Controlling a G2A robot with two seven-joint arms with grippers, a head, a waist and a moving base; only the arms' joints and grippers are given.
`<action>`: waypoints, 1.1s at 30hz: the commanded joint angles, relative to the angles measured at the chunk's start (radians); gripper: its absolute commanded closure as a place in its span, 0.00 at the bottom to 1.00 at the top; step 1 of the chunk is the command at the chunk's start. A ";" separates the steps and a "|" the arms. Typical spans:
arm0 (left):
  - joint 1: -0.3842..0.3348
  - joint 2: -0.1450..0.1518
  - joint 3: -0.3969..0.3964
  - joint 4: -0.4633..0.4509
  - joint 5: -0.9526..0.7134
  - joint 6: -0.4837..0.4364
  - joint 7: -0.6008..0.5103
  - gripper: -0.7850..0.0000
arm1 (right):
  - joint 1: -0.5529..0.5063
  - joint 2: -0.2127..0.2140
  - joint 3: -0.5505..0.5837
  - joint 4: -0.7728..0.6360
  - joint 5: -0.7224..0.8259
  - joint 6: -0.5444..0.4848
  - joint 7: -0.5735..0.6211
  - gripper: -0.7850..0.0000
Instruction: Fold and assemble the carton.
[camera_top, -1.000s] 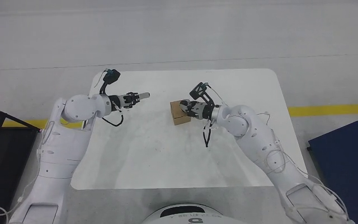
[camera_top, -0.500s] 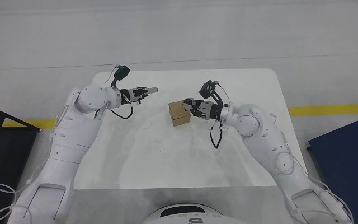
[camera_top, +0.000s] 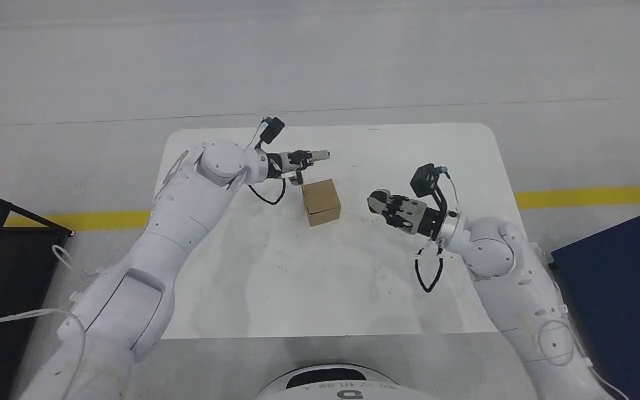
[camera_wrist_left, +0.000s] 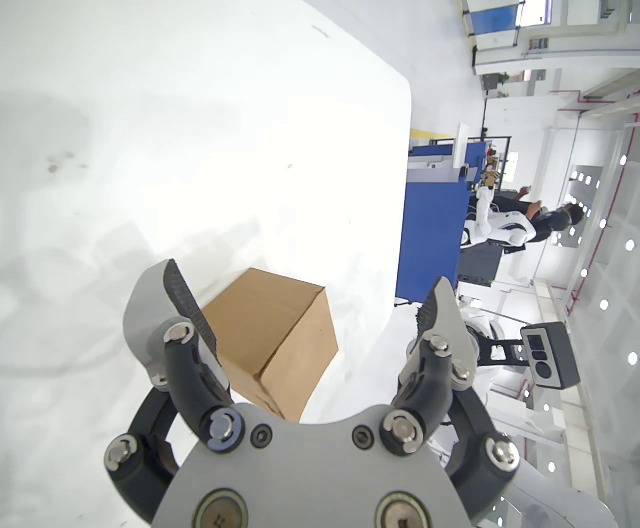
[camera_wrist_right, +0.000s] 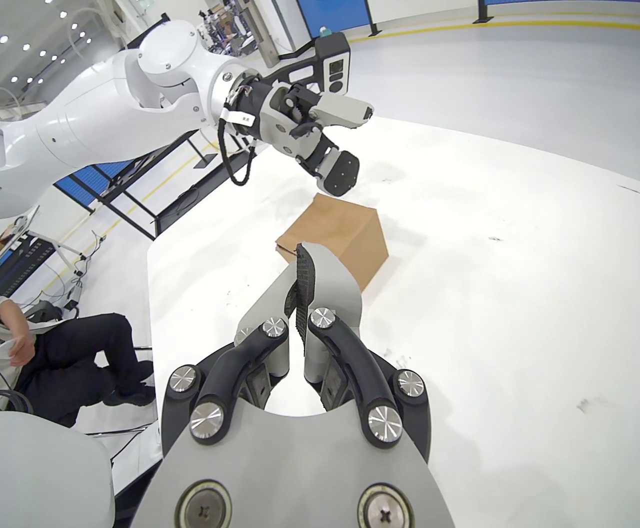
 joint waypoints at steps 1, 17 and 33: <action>-0.018 -0.020 0.023 0.038 -0.024 -0.022 -0.025 0.00 | -0.031 0.006 0.031 -0.021 0.005 0.001 0.002 1.00; 0.004 -0.049 0.024 0.051 -0.154 -0.078 -0.261 0.00 | -0.107 0.048 0.086 -0.038 0.029 -0.163 0.185 1.00; 0.173 0.132 -0.293 -0.250 0.064 0.006 -0.177 0.00 | 0.240 -0.006 -0.300 0.266 -0.036 -0.095 0.211 1.00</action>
